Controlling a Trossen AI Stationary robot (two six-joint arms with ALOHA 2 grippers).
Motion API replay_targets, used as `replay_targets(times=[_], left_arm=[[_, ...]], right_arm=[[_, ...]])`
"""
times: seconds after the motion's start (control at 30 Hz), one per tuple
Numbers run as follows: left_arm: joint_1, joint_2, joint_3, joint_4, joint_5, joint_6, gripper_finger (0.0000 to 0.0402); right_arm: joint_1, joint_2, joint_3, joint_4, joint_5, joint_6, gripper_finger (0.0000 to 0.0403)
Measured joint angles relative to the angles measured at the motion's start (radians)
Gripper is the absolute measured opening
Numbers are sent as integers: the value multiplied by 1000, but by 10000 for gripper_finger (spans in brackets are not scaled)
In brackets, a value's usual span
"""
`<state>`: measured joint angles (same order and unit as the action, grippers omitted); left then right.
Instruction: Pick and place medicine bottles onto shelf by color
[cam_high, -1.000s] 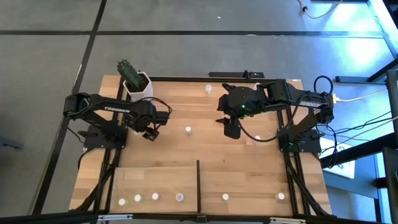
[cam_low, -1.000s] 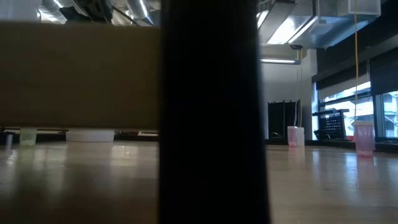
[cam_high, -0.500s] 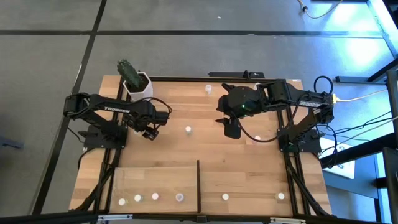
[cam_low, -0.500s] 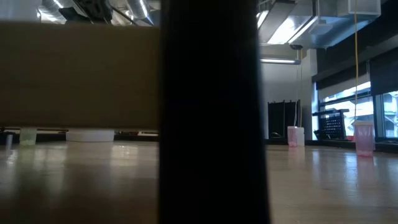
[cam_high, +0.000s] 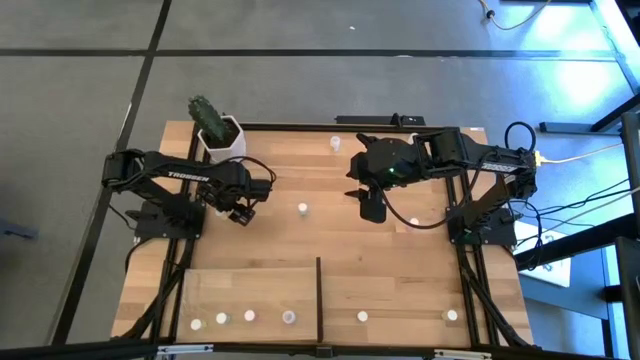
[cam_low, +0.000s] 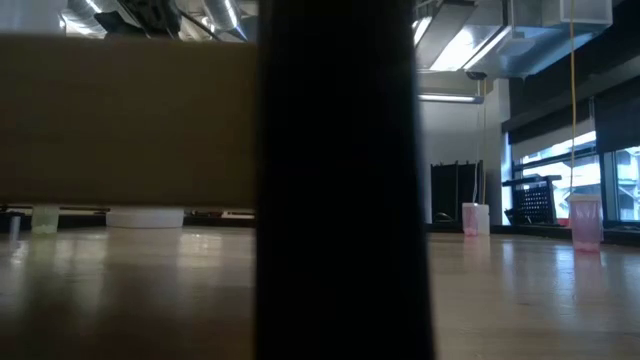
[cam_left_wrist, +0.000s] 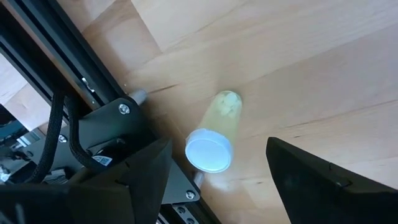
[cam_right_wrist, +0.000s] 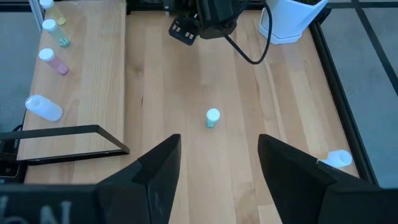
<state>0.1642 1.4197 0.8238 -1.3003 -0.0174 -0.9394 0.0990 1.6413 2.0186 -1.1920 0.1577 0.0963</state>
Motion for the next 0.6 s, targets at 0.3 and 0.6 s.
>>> replay_targets(times=[0.3,0.6], left_arm=[[0,0,0,0,9,0,255],[0,0,0,0,32,8,255]], right_arm=[[0,0,0,0,0,0,216],[0,0,0,0,0,1,216]])
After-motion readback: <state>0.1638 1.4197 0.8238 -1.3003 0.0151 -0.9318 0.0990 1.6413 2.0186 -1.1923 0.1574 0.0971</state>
